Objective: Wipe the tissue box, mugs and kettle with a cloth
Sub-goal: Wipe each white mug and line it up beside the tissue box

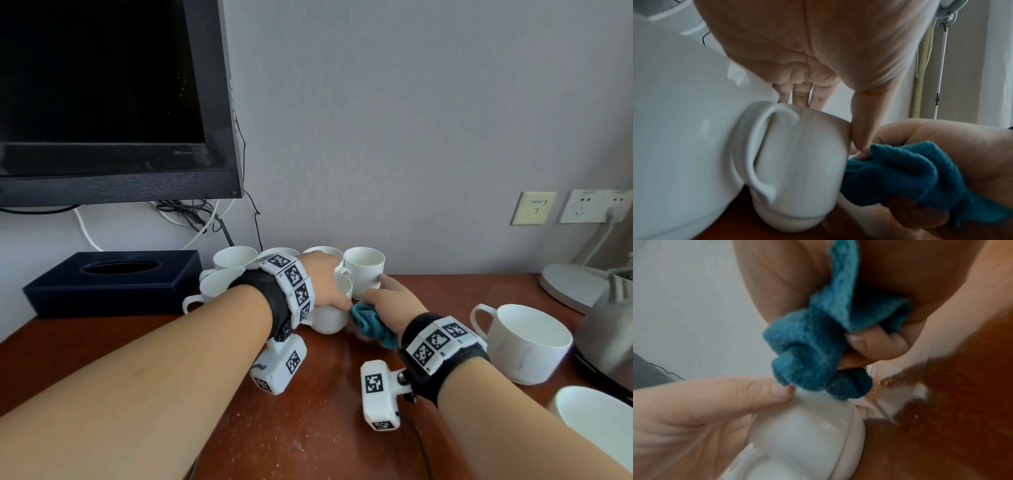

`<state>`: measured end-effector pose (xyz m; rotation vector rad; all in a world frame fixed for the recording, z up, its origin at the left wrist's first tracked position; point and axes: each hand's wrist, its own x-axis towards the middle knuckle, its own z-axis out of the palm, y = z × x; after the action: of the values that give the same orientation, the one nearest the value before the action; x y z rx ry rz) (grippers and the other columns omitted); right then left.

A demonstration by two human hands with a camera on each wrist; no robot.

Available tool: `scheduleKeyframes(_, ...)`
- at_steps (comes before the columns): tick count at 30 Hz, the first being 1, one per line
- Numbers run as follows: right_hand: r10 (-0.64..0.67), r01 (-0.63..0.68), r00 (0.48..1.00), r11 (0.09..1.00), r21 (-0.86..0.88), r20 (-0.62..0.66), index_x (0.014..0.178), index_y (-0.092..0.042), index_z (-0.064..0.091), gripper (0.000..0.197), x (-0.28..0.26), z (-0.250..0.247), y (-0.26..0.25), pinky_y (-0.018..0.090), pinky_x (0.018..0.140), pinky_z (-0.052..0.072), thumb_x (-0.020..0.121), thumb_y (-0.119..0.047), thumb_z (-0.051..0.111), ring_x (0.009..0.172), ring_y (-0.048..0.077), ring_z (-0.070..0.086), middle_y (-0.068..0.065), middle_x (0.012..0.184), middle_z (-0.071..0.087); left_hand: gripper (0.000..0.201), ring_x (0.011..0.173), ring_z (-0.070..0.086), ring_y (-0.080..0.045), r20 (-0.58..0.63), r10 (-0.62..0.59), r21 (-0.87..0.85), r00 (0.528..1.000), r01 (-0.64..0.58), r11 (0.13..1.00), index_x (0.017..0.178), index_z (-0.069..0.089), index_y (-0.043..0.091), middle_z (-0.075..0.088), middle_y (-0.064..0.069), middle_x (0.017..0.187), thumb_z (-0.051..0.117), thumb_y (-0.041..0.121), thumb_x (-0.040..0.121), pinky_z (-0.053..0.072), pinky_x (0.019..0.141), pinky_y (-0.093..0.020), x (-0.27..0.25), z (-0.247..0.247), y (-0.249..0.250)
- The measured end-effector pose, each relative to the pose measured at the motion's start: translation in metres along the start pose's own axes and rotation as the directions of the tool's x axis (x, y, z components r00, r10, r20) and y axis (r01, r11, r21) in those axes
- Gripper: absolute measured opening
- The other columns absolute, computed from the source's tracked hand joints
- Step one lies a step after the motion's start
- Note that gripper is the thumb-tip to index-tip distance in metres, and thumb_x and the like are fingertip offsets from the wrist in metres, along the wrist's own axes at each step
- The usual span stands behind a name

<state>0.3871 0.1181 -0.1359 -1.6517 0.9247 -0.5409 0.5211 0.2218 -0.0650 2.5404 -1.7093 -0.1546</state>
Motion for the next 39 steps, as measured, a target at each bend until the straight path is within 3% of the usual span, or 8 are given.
scheduleKeyframes(6,0.016,-0.016,1.000,1.000,-0.005,-0.017,0.149,-0.023,0.049,0.086,0.004,0.002,0.003,0.051,0.103,0.054,0.064,-0.033,0.060,0.109,0.029,0.069,0.009,0.125,0.069,0.055,0.097,0.058,-0.024,0.004,-0.016,-0.005,1.000,0.016,1.000,0.104,0.049,0.020,0.058,-0.003,0.103,0.077,0.061,0.080,0.044,0.075,-0.034,-0.006,-0.003,0.000)
scheduleKeyframes(10,0.099,-0.098,0.995,0.994,0.047,-0.022,0.092,-0.010,0.072,0.037,-0.006,-0.002,-0.009,0.040,0.068,0.058,0.064,-0.028,0.058,0.068,0.031,0.068,0.016,0.085,0.074,0.049,0.104,0.061,-0.027,-0.079,0.001,-0.121,0.997,-0.010,0.993,0.109,0.056,0.019,0.064,-0.004,0.111,0.078,0.054,0.082,0.050,0.083,-0.037,-0.015,-0.003,0.003)
scheduleKeyframes(13,0.153,-0.148,0.987,0.983,0.104,-0.044,0.075,-0.010,0.071,0.024,-0.023,-0.016,-0.026,0.027,0.050,0.042,0.062,-0.024,0.057,0.053,0.025,0.056,0.017,0.073,0.072,0.059,0.131,0.055,-0.024,-0.205,0.004,-0.232,0.979,-0.053,0.971,0.143,0.055,0.020,0.059,-0.001,0.141,0.073,0.044,0.092,0.043,0.106,-0.033,-0.031,-0.012,0.012)
scheduleKeyframes(18,0.085,-0.057,0.977,0.988,0.142,-0.196,0.074,-0.002,0.071,0.030,-0.046,-0.058,-0.049,0.039,0.064,0.045,0.061,-0.026,0.059,0.066,0.030,0.059,0.023,0.077,0.072,0.032,0.121,0.063,-0.010,-0.372,-0.052,-0.437,0.927,-0.125,0.891,0.129,0.069,0.026,0.070,0.010,0.129,0.065,0.029,0.098,0.046,0.108,-0.030,-0.042,-0.022,0.037)
scheduleKeyframes(22,0.023,0.012,0.960,0.992,0.123,-0.280,0.064,-0.011,0.071,0.018,-0.073,-0.107,-0.062,0.036,0.058,0.045,0.075,-0.022,0.062,0.062,0.030,0.059,0.021,0.070,0.070,0.025,0.113,0.067,-0.011,-0.357,-0.041,-0.506,0.933,-0.156,0.848,0.122,0.074,0.024,0.073,0.008,0.123,0.064,0.024,0.099,0.048,0.102,-0.026,-0.043,-0.022,0.072)
scheduleKeyframes(27,-0.047,0.075,0.930,0.995,0.062,-0.365,0.069,-0.004,0.070,0.022,-0.106,-0.168,-0.063,0.043,0.068,0.053,0.082,-0.021,0.067,0.072,0.031,0.065,0.021,0.083,0.073,0.030,0.111,0.066,-0.011,-0.296,-0.010,-0.530,0.955,-0.155,0.834,0.129,0.070,0.024,0.070,0.009,0.123,0.062,0.023,0.100,0.046,0.088,-0.019,-0.041,-0.009,0.120)
scheduleKeyframes(33,0.032,0.003,0.922,0.996,0.089,-0.386,0.053,-0.023,0.075,0.025,-0.126,-0.209,-0.042,0.047,0.074,0.053,0.076,-0.028,0.065,0.080,0.037,0.066,0.020,0.082,0.074,0.043,0.123,0.062,-0.015,-0.165,0.049,-0.520,0.985,-0.129,0.844,0.142,0.059,0.023,0.067,0.006,0.135,0.057,0.012,0.101,0.048,0.101,-0.024,-0.027,0.016,0.162)
scheduleKeyframes(39,0.031,0.009,0.933,0.994,0.108,-0.359,0.069,-0.016,0.070,0.014,-0.136,-0.230,-0.029,0.051,0.088,0.059,0.074,-0.029,0.067,0.090,0.035,0.068,0.018,0.099,0.075,0.061,0.143,0.049,-0.015,-0.101,0.114,-0.432,0.988,-0.147,0.890,0.157,0.043,0.027,0.051,0.006,0.156,0.046,0.002,0.101,0.035,0.106,-0.017,-0.017,0.025,0.187)
